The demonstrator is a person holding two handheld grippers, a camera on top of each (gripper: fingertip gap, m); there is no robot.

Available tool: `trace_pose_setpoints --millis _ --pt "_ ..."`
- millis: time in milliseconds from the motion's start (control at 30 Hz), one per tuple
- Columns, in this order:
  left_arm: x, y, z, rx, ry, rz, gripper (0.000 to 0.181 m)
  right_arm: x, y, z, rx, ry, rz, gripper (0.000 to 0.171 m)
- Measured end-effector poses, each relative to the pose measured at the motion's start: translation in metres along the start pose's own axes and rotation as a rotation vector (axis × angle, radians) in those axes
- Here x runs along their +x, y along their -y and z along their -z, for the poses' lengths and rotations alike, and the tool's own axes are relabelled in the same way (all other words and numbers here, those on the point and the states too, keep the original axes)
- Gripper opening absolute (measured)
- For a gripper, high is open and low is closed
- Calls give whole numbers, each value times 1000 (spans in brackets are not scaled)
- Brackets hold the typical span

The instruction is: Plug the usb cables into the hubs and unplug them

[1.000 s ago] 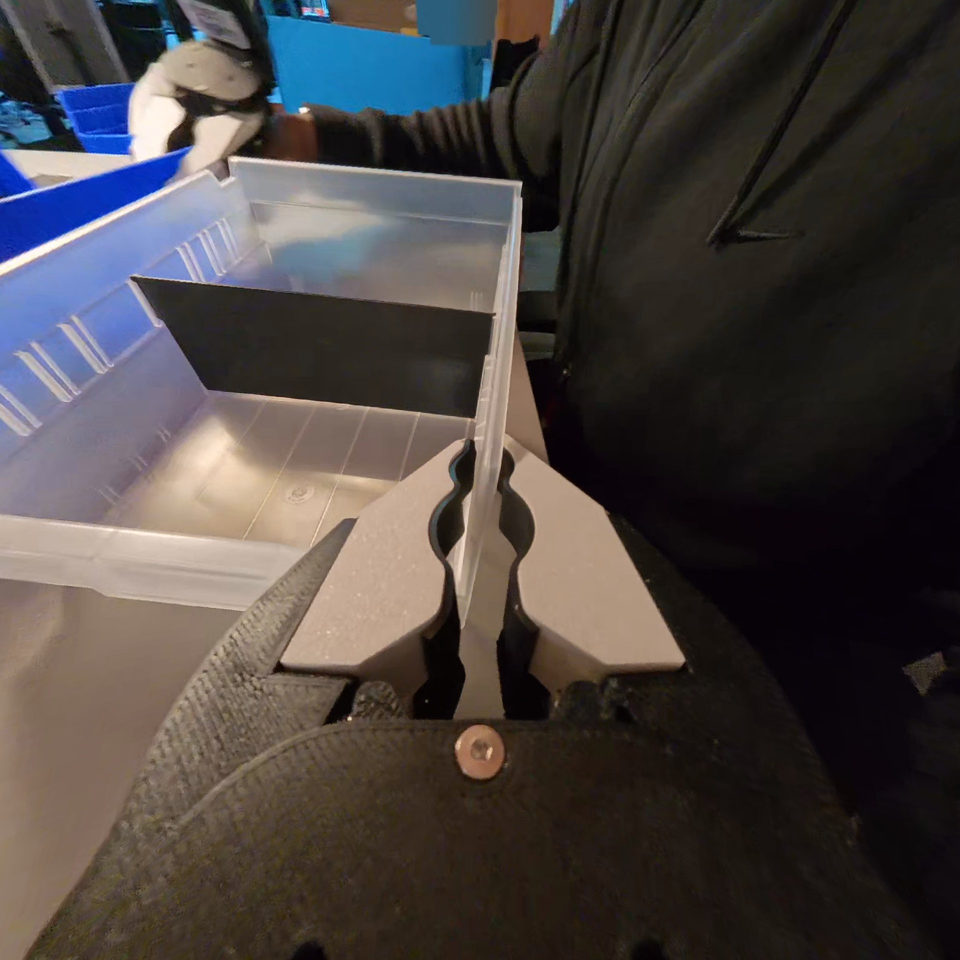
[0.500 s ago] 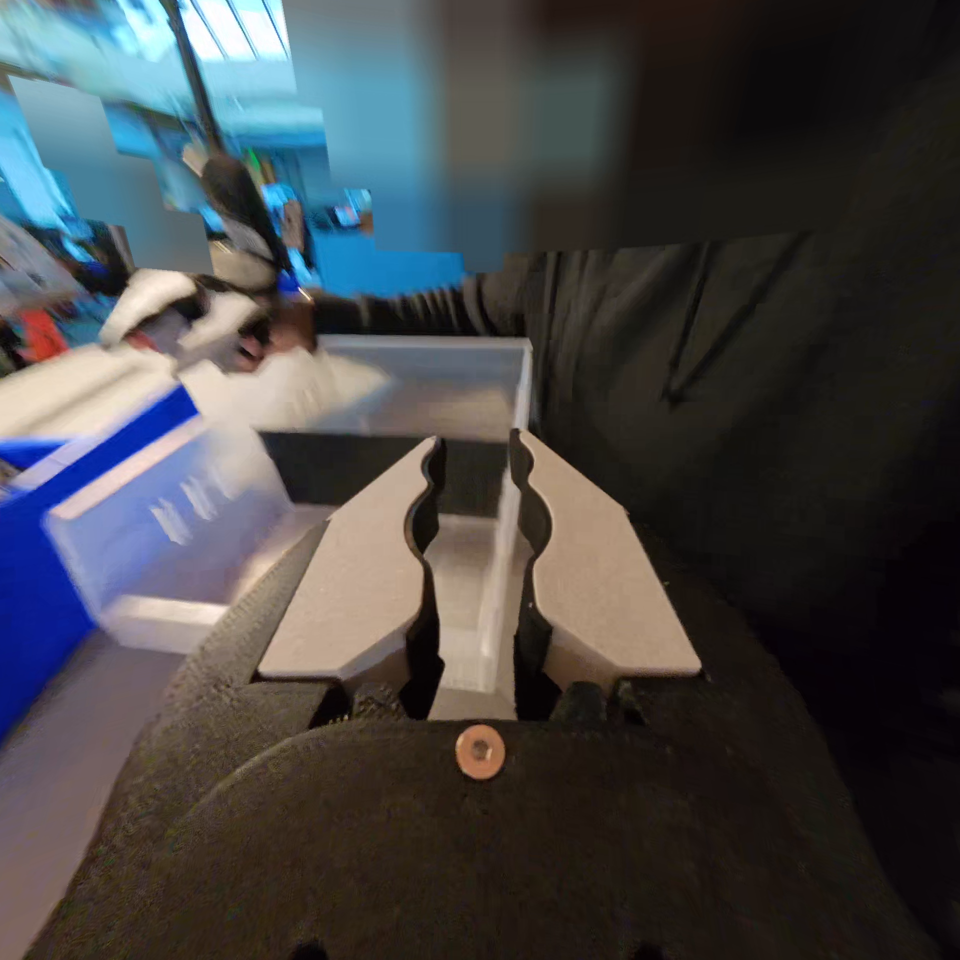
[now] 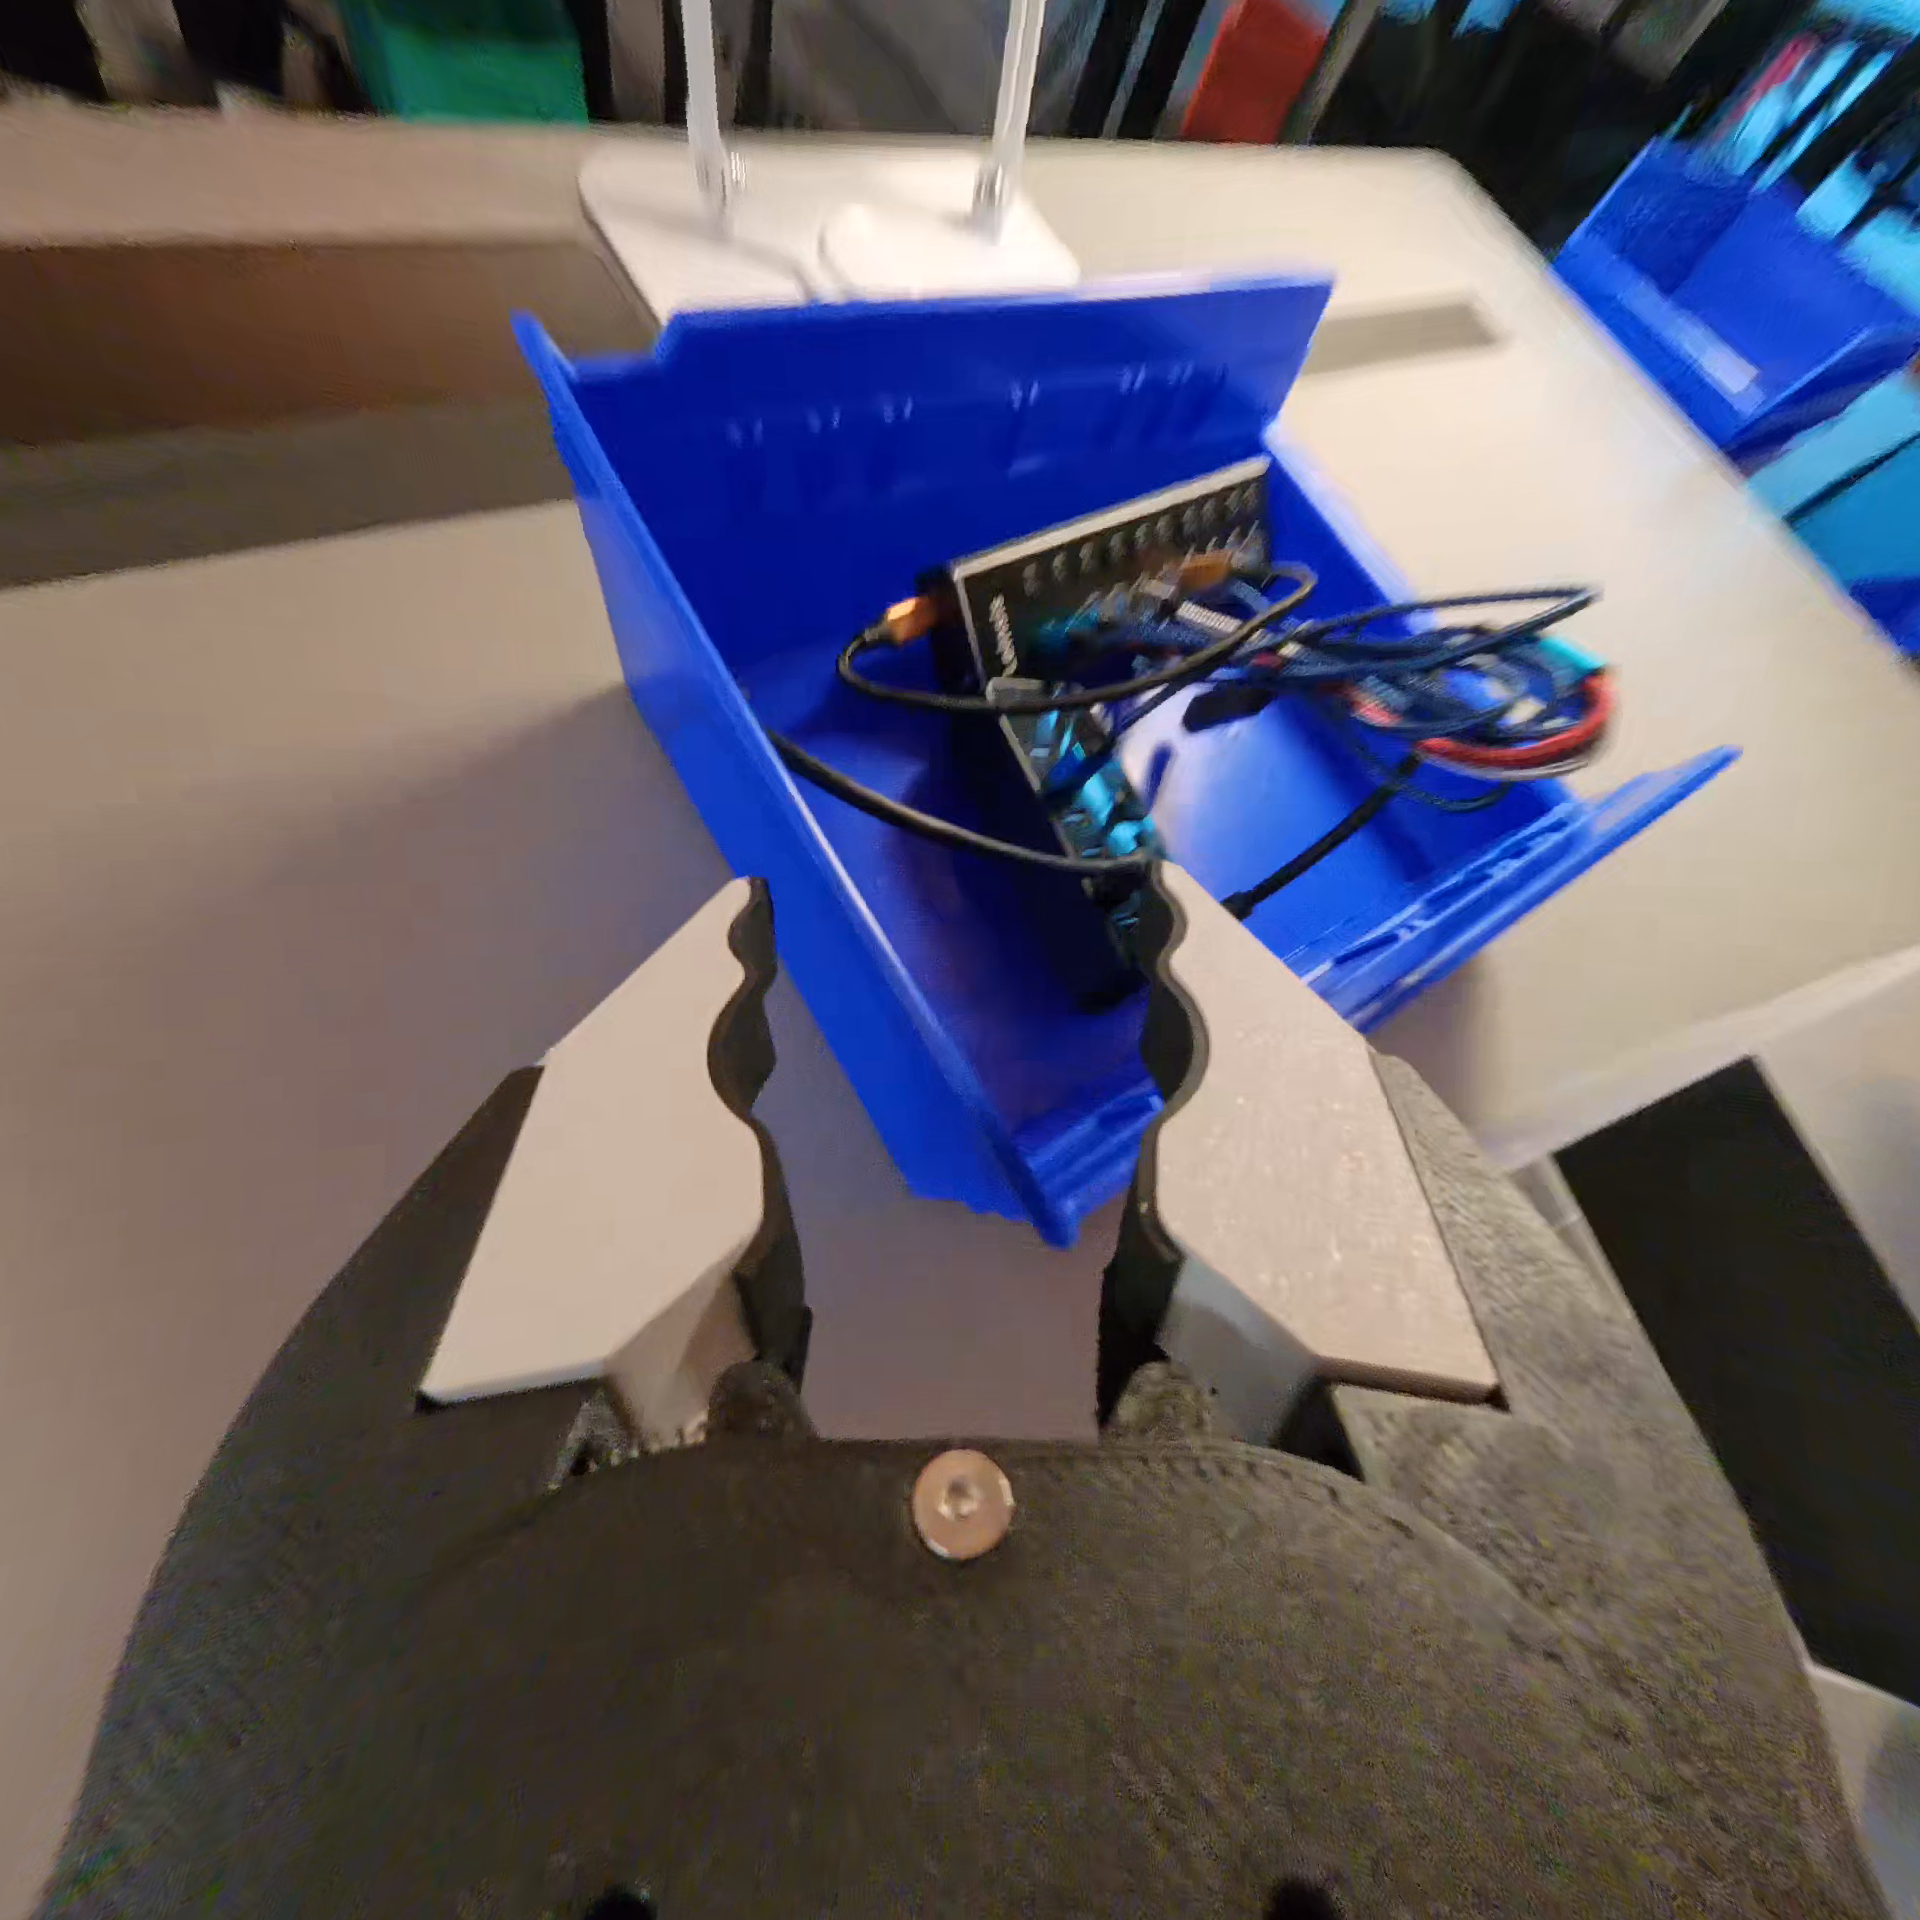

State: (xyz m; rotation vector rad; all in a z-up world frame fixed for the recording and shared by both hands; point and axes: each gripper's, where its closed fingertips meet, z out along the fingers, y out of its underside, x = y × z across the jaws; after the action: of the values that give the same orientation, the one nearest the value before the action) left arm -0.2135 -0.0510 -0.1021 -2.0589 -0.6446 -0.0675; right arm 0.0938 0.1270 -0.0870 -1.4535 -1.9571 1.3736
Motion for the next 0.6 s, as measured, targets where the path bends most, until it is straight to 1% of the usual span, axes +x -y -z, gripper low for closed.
trace_pose_setpoints --millis 33,67,100,133,167,200,300,333,400,500,600 --pt "-2 -5 -8 -50 6 -16 70 1 -12 -3 -53 -52 -6 81" --pt "-4 -9 -14 -87 4 -32 69 4 -24 -5 -108 -101 8 78" --pt "0 -10 -17 -98 -40 -26 68 7 -33 -6 -157 -131 28 70" --pt "-2 -8 -17 -94 -51 -23 64 5 -36 -6 -167 -108 29 68" --pt "-6 -6 -15 -85 -55 -5 54 0 -38 -4 -185 -55 23 56" --pt "-12 -4 -12 -74 -51 4 46 0 -39 -2 -203 -26 32 50" --pt "-47 -8 -3 -62 78 -49 15 16 -40 7 -262 -33 98 48" --pt "-61 -10 0 -62 126 -76 11 25 -39 11 -284 -50 131 46" --pt "-78 -8 9 -37 143 -86 9 48 -36 20 -338 -103 212 39" --pt "-99 -11 24 -43 139 -103 9 94 -32 39 -450 -228 336 31" --pt "-118 -18 44 -67 105 -196 10 147 -27 59 -569 -396 468 23"
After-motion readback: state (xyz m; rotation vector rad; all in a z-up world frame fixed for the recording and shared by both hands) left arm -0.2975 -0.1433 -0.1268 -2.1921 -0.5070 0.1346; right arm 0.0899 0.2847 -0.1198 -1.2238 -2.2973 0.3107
